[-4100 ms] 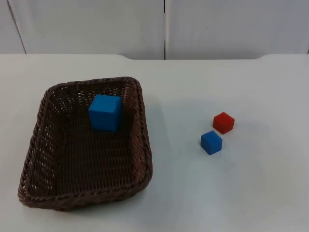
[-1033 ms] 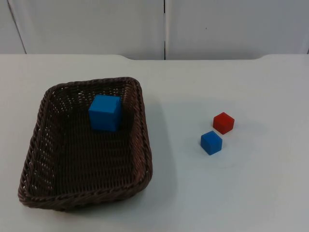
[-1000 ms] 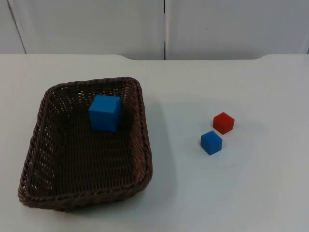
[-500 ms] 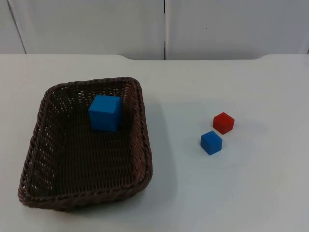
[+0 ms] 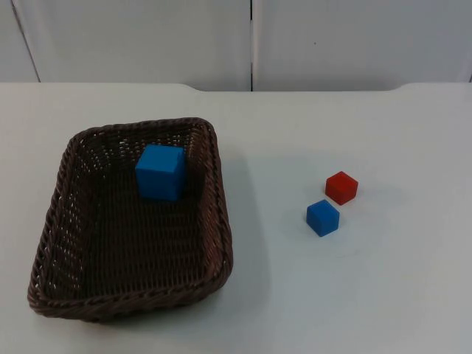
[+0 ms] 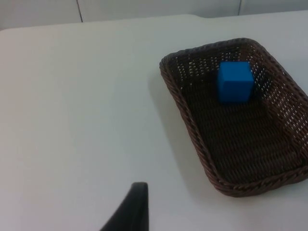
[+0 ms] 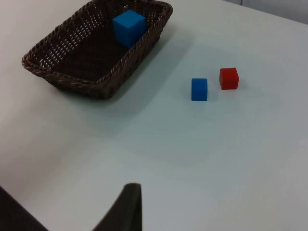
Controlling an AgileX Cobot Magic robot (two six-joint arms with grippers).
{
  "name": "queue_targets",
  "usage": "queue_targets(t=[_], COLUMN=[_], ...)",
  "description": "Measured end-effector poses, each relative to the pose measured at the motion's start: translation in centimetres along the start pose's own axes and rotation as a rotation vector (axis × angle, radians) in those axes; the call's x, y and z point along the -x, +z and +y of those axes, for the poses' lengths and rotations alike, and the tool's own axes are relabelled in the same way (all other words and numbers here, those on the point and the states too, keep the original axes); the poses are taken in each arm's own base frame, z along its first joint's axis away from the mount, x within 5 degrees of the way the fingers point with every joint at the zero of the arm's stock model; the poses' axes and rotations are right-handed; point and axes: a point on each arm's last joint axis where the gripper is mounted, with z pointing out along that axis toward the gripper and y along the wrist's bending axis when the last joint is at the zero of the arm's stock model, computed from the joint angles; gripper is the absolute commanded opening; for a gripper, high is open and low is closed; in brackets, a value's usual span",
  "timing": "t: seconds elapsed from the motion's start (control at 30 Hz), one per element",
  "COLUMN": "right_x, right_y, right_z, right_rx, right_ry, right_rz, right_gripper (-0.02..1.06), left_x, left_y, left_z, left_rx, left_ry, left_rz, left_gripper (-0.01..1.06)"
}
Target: Pick up the basket with the left hand and place the largest block into the basket with the right hand.
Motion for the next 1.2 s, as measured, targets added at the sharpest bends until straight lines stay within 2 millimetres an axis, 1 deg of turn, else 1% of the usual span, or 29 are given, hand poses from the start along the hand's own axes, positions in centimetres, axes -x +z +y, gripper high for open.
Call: queue_targets(t=[1.2], right_x=[0.02], right_y=[0.0], right_z=[0.0], right_rx=[-0.005], right_ry=[0.002], right_rz=[-0.002], right_gripper=[1.05], left_x=[0.0], left_y=[0.0], left_z=[0.0], left_rx=[0.0], left_ry=[0.0], left_rz=[0.0], left_gripper=[1.05])
